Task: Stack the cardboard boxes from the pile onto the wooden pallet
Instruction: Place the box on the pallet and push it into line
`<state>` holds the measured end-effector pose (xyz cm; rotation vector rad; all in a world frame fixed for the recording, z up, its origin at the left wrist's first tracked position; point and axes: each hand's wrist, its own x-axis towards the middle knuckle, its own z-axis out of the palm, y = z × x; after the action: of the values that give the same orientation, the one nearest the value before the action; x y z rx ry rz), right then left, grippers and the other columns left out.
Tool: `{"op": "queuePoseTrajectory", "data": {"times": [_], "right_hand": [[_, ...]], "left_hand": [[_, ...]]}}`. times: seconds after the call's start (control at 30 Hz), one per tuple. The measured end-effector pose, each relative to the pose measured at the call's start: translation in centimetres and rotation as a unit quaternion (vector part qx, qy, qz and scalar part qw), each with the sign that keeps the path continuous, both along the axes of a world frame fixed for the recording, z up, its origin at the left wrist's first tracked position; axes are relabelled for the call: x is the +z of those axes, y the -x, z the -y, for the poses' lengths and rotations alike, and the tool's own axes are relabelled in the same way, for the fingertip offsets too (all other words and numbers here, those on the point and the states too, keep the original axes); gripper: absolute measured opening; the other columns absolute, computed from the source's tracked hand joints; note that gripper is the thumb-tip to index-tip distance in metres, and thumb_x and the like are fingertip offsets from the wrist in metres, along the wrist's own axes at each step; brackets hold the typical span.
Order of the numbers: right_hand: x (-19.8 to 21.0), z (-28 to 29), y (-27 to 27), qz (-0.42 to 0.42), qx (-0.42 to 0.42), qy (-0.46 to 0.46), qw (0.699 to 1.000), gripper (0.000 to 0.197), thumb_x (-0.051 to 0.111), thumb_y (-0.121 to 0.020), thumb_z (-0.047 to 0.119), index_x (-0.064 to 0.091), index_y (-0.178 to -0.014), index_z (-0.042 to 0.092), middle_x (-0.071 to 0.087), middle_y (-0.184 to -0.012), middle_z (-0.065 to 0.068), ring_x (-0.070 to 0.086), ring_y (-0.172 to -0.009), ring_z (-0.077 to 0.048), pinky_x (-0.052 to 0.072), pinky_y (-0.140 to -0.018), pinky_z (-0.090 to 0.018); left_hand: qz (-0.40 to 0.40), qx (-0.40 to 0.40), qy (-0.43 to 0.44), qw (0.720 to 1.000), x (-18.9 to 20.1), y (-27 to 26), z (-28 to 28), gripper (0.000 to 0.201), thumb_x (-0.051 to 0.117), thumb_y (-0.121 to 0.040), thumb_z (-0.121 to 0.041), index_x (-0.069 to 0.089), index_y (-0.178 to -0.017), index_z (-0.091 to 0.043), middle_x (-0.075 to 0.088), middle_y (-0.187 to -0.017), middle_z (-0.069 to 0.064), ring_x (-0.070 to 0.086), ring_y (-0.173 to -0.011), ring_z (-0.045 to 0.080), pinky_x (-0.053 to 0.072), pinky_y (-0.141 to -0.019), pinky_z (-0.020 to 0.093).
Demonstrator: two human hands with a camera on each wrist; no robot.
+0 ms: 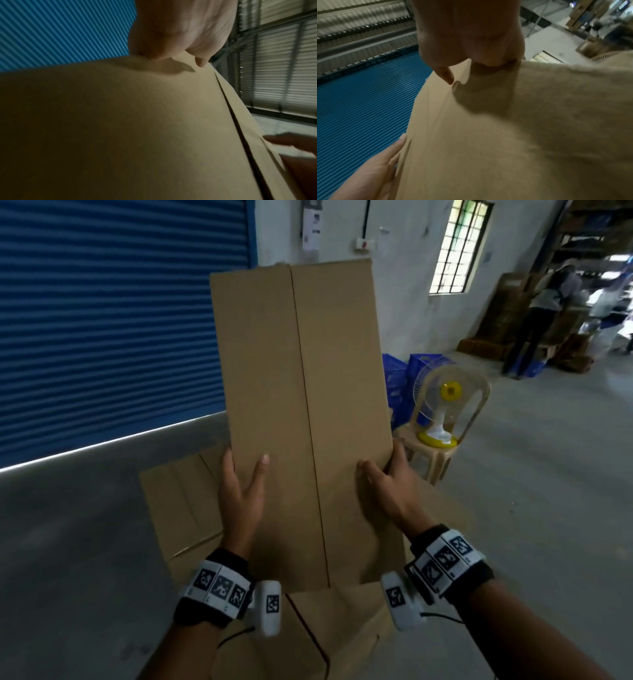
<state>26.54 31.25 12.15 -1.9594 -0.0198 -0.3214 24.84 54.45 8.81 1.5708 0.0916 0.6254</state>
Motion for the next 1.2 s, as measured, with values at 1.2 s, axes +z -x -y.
{"op": "queuePoseTrajectory", "data": {"times": [1.2], "right_hand": [[-15.4, -8.3, -39.4, -0.132, 0.379, 0.023, 0.916, 0.081, 0.063, -0.094, 0.02, 0.013, -0.158, 0.019, 0.038, -0.152, -0.002, 0.038, -0.139, -0.023, 0.032, -0.112, -0.034]], "left_hand": [[-0.258, 0.114, 0.06, 0.958, -13.7, -22.8, -8.3, 0.064, 0.062, -0.098, -0.009, 0.038, -0.153, -0.03, 0.055, -0.145, -0.01, 0.051, -0.134, 0.013, 0.036, -0.118, 0.045]]}}
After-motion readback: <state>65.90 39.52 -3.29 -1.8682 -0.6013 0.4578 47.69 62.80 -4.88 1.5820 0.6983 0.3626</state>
